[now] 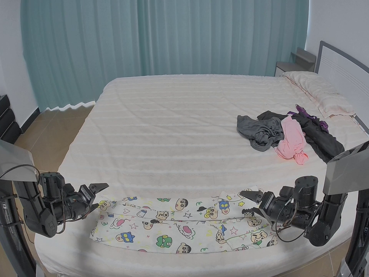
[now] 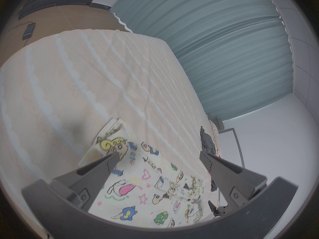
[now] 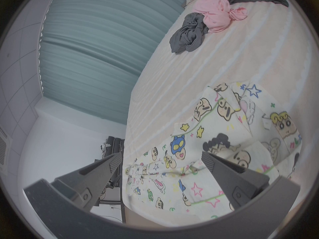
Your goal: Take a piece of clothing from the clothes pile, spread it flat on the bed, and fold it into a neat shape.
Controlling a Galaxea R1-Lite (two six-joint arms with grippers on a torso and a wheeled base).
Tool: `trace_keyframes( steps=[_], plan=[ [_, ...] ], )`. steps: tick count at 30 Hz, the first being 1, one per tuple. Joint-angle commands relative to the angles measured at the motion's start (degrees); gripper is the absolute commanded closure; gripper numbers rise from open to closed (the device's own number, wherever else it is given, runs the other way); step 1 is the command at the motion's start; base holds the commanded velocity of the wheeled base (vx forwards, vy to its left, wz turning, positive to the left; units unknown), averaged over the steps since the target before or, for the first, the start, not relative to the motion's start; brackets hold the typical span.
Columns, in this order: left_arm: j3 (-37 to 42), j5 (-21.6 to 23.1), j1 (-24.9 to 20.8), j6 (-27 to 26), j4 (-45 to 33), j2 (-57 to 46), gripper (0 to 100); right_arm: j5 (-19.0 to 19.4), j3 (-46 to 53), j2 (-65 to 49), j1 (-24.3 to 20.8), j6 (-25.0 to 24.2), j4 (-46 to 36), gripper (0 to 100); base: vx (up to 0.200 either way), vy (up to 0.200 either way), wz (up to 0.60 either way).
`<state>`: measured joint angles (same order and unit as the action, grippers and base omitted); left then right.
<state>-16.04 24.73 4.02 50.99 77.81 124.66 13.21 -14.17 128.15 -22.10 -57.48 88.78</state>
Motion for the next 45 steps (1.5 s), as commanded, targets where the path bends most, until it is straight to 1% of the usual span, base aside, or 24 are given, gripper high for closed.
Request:
trace_keyframes(
  steps=[1,6,9,12,14,16,17,23,25,26,28,29,31,32,34,36,40,43,45],
  plan=[
    [0.0,-0.3,-0.5,-0.1,0.1,-1.1,0,0.0,0.9,3.2,0.0,0.4,0.6,0,0.000,0.000,0.00],
    [0.0,-0.3,-0.4,0.0,0.1,-1.4,0,-0.1,1.2,3.1,0.0,1.9,0.6,0,0.000,0.000,0.00],
    [-0.5,0.1,0.9,0.1,0.1,-1.2,0,-0.3,1.9,3.0,-0.6,2.5,0.6,0,0.000,0.133,0.00],
    [-1.1,0.1,1.5,0.1,0.1,-1.0,0,-1.2,2.0,3.2,-1.2,2.6,0.6,0,0.000,0.200,0.00],
    [-1.4,0.1,1.6,0.1,0.1,-0.2,0,-4.0,2.9,2.9,-3.3,3.1,0.6,0,0.000,0.200,0.00],
    [-1.4,0.1,1.6,0.0,0.1,-0.1,0,-4.2,3.0,2.7,-3.6,3.1,0.6,0,0.000,0.200,0.00],
    [-1.6,0.1,1.5,0.0,0.1,0.4,0,-5.5,3.2,1.3,-4.4,3.3,0.6,0,0.000,0.000,0.00],
    [-0.9,0.2,1.2,0.0,0.1,0.8,0,-5.7,4.9,-1.3,-5.5,2.9,0.4,0,0.000,0.000,0.00],
    [-0.5,0.2,0.1,-0.1,0.1,0.6,0,-5.7,7.5,-1.1,-7.3,1.6,0.6,0,0.000,0.000,0.00],
    [-0.4,0.2,-0.2,-0.2,0.1,0.7,0,-5.9,8.2,-1.1,-7.9,0.1,0.6,0,0.000,0.000,0.00],
    [-0.4,0.1,-0.5,-0.2,0.1,0.8,0,-6.5,9.1,-1.1,-8.5,-4.7,0.6,0,0.000,0.000,0.00],
    [-0.3,0.1,-0.6,-0.2,0.1,0.8,0,-6.9,9.4,-1.1,-8.5,-5.6,0.6,0,0.000,0.000,0.00],
    [-0.2,0.1,-0.7,-0.2,0.1,0.8,0,-7.2,10.2,-1.0,-8.5,-5.9,0.6,0,0.000,0.000,0.00],
    [0.2,0.1,-0.8,-0.3,0.1,0.8,0,-7.9,12.4,-0.4,-8.6,-6.2,0.6,0,0.000,0.000,0.00],
    [0.1,0.1,-1.0,-0.3,0.1,0.7,0,-8.6,13.4,0.3,-8.6,-6.3,0.6,0,0.000,0.000,0.00],
    [0.2,0.1,-1.4,-0.3,0.1,0.7,0,-9.9,14.0,1.8,-8.5,-6.7,0.6,0,-0.200,0.000,0.00],
    [0.4,0.1,-2.4,-0.4,0.1,0.8,0,-12.2,13.6,3.2,-9.1,-9.2,0.7,0,-0.200,0.000,0.00],
    [0.2,0.0,-2.4,-0.5,0.1,0.8,0,-13.0,12.6,3.5,-9.2,-9.3,0.7,0,-0.200,0.000,0.00],
    [0.2,0.0,-2.4,-0.5,0.1,0.9,0,-13.2,11.6,3.8,-9.2,-9.2,0.6,0,0.000,0.000,0.00]
  ],
)
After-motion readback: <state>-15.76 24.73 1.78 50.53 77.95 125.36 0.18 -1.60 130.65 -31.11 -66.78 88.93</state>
